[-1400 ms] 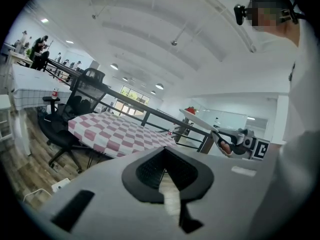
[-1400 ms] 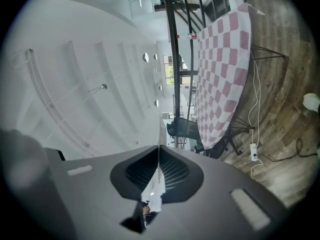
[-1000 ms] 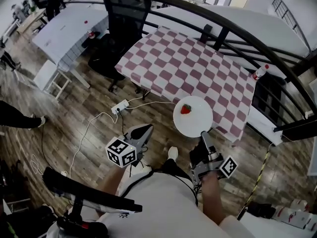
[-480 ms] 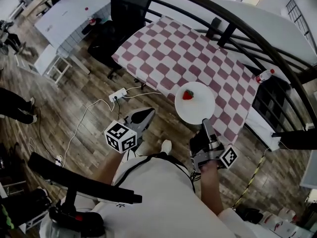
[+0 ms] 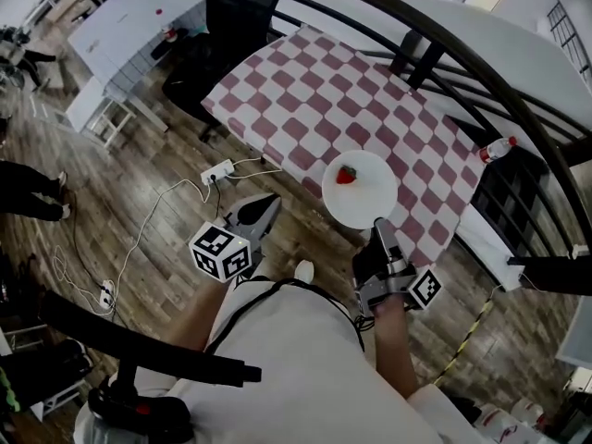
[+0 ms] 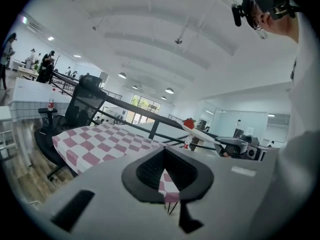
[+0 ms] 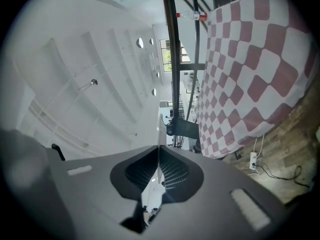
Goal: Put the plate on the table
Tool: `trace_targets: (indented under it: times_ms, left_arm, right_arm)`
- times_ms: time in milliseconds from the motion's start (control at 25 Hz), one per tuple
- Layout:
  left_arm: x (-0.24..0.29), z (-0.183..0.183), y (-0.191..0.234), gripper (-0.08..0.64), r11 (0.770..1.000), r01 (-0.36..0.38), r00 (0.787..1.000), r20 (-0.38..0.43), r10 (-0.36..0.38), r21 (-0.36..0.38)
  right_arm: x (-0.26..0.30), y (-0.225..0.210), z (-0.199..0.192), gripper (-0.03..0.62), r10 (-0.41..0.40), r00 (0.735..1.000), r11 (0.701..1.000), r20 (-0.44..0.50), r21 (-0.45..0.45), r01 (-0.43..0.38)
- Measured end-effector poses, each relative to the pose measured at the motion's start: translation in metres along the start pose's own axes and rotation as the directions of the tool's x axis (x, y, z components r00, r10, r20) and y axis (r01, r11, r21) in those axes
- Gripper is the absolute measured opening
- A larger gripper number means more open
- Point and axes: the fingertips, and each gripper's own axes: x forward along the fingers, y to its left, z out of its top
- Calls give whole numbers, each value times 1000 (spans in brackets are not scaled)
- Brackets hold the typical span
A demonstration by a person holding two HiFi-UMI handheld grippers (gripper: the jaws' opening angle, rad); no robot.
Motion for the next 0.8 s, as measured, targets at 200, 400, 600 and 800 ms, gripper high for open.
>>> trace_targets:
  times_ms: [200,400,600,800]
  left_arm:
    - [14,-4,3,3,997,-65,998,17,65,-30]
    - [20,1,4,5,994,-93,994,49,95,-52]
    - [14,6,3,5,993,-115,991,60,117,-42]
    - [8,3,0,6,995,-101,993,57,102,-19]
  right_arm:
    - [-2,-13,19,18,-18,1000,1000,-20,7,19]
    - [0,-15,31,18,-16,999,1000,-43,9,16]
    - [6,-17,29,18,-11,997,1000,-79,20,12]
    - [11,-19,24,18,0,995,1000,-97,30,3]
